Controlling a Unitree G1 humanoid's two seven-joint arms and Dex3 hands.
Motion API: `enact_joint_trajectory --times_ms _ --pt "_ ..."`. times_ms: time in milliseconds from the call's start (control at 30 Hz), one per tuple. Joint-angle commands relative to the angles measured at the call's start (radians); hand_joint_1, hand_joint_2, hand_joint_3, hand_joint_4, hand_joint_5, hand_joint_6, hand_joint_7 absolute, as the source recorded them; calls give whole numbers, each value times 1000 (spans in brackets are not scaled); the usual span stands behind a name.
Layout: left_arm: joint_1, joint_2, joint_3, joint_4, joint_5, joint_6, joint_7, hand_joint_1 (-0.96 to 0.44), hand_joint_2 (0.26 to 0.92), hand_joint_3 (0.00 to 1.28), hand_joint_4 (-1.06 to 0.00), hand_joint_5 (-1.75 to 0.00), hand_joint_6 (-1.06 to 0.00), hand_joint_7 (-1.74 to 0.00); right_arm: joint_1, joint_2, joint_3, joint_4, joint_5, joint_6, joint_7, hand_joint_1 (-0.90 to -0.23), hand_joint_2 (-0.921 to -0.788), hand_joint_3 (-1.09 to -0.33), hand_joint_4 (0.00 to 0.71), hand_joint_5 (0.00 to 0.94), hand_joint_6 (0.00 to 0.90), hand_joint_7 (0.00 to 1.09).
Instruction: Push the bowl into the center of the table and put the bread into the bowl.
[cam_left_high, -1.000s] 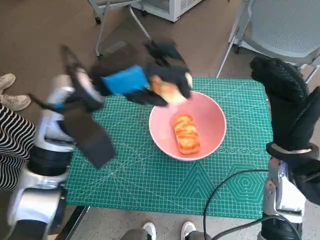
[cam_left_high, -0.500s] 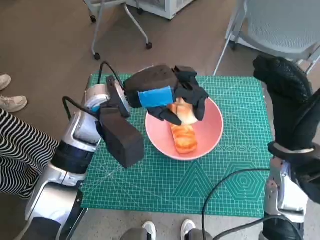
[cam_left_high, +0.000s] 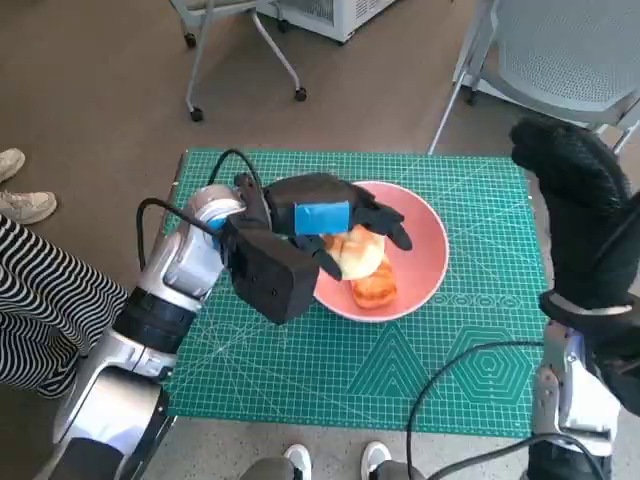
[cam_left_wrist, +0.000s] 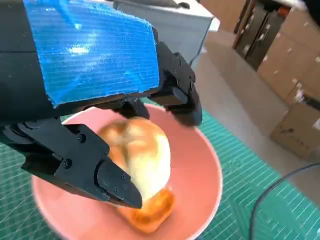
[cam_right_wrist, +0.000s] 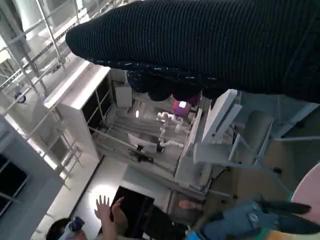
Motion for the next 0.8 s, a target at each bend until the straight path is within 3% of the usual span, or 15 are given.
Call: enact_joint_trajectory --times_ms 33,367,800 --pt "2 32 30 -15 -19 -4 -17 -281 810 1 -171 -2 -277 -111 16 3 3 -2 -11 20 -14 -690 -921 -710 173 1 39 559" --pt "22 63 115 5 -156 -6 -97 -418 830 10 -34 0 -208 -46 3 3 10 -12 -1 35 -17 -692 -921 -711 168 0 33 560" --pt "46 76 263 -21 -372 88 -184 -481 884 21 -53 -6 -196 -27 -33 0 14 -16 5 44 -13 -689 -921 -708 168 0 43 576"
